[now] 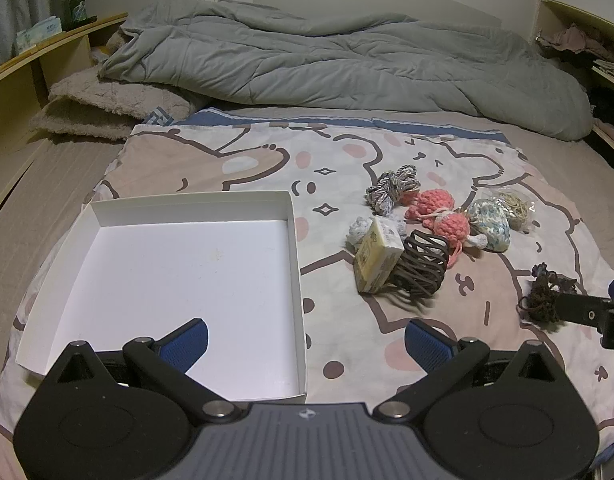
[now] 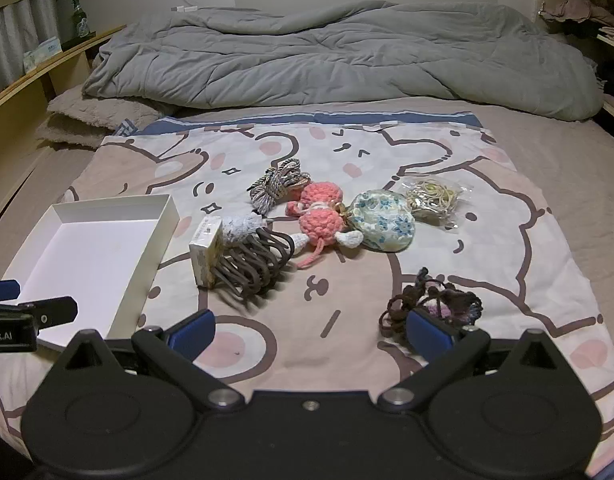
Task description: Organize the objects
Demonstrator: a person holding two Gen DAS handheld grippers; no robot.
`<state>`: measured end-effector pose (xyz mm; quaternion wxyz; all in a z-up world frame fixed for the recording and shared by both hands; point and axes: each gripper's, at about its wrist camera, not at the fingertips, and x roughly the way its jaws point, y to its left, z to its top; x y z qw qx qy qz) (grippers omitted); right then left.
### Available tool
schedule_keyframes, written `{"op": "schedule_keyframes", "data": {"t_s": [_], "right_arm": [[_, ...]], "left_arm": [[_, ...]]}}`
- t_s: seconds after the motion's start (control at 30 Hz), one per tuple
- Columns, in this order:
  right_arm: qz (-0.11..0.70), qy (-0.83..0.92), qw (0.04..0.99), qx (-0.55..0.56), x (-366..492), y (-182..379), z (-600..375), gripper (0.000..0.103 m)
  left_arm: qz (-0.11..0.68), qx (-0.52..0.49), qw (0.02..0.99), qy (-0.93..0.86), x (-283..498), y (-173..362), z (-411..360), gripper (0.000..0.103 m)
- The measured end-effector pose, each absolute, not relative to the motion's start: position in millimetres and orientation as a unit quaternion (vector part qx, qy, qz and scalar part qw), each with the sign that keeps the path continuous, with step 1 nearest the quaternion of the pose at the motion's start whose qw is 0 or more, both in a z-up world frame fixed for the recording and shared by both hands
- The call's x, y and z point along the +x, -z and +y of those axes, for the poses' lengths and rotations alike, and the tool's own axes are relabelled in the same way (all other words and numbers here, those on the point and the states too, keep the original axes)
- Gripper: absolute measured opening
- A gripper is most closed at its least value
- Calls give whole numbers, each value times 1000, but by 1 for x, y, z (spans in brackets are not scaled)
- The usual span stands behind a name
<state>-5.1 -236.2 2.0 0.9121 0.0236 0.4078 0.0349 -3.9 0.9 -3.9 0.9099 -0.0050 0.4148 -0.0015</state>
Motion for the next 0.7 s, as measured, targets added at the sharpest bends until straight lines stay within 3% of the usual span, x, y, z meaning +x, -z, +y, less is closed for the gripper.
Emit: {"op": "schedule_keyframes", "data": {"t_s": [0.7], "right_arm": [[408,-35,912,24,-6,-3,-237,103]], "left_arm": [[424,-7,905,5,-2,2,4,103]]}}
